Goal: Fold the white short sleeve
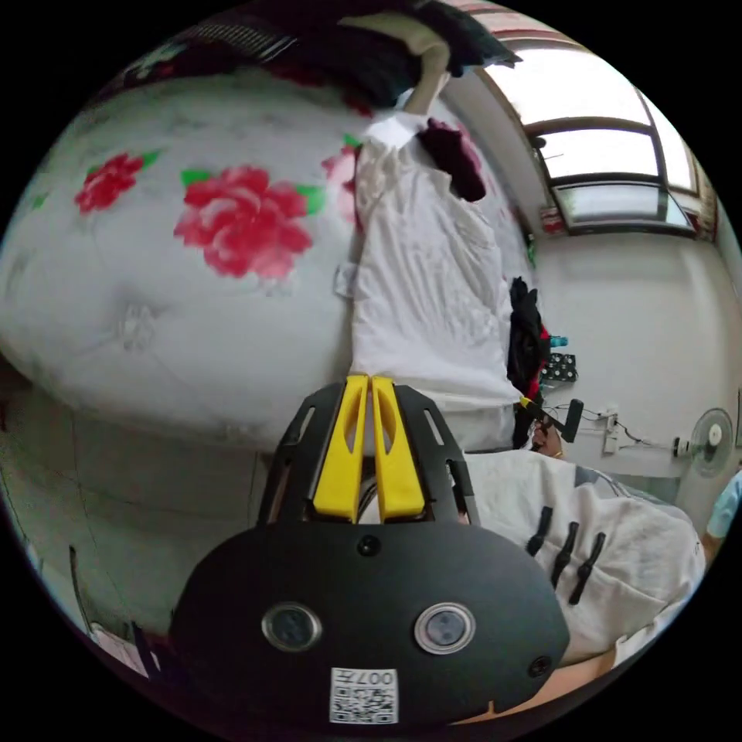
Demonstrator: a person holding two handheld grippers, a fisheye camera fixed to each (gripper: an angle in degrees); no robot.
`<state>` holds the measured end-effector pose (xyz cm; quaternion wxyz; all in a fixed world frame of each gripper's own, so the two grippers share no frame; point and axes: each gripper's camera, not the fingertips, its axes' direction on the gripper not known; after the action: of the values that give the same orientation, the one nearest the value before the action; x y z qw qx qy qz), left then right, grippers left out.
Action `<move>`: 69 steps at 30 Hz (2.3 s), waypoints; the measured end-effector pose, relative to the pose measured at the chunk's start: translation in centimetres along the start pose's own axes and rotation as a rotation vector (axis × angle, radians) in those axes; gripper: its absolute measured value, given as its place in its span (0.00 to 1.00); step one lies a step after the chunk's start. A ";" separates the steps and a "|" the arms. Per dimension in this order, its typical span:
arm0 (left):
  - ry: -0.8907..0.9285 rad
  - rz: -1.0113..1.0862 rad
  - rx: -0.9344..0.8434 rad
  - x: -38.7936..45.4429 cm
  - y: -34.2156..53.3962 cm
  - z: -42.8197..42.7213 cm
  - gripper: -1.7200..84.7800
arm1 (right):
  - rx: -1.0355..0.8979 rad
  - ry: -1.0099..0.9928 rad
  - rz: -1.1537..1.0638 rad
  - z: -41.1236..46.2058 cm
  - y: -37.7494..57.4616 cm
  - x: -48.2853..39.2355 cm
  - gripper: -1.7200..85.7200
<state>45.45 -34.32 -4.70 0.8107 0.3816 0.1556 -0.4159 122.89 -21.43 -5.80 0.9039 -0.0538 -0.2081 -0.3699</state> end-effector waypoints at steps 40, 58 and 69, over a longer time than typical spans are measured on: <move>-0.283 0.167 0.245 1.0 -8.7 4.2 0.02 | -0.275 0.040 -0.730 44.8 -42.8 -56.8 0.09; 0.173 -0.033 0.483 -6.0 -0.6 -1.2 0.01 | -0.277 -0.153 -0.919 50.6 -45.2 -63.8 0.02; 0.020 0.324 0.481 6.5 0.1 -1.0 0.01 | -0.188 -0.212 -0.815 44.5 -44.0 -54.0 0.02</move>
<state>49.57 -37.15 -9.03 0.7513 0.5868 -0.0027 -0.3021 43.00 -7.06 9.62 0.6487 -0.0870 -0.2692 -0.7065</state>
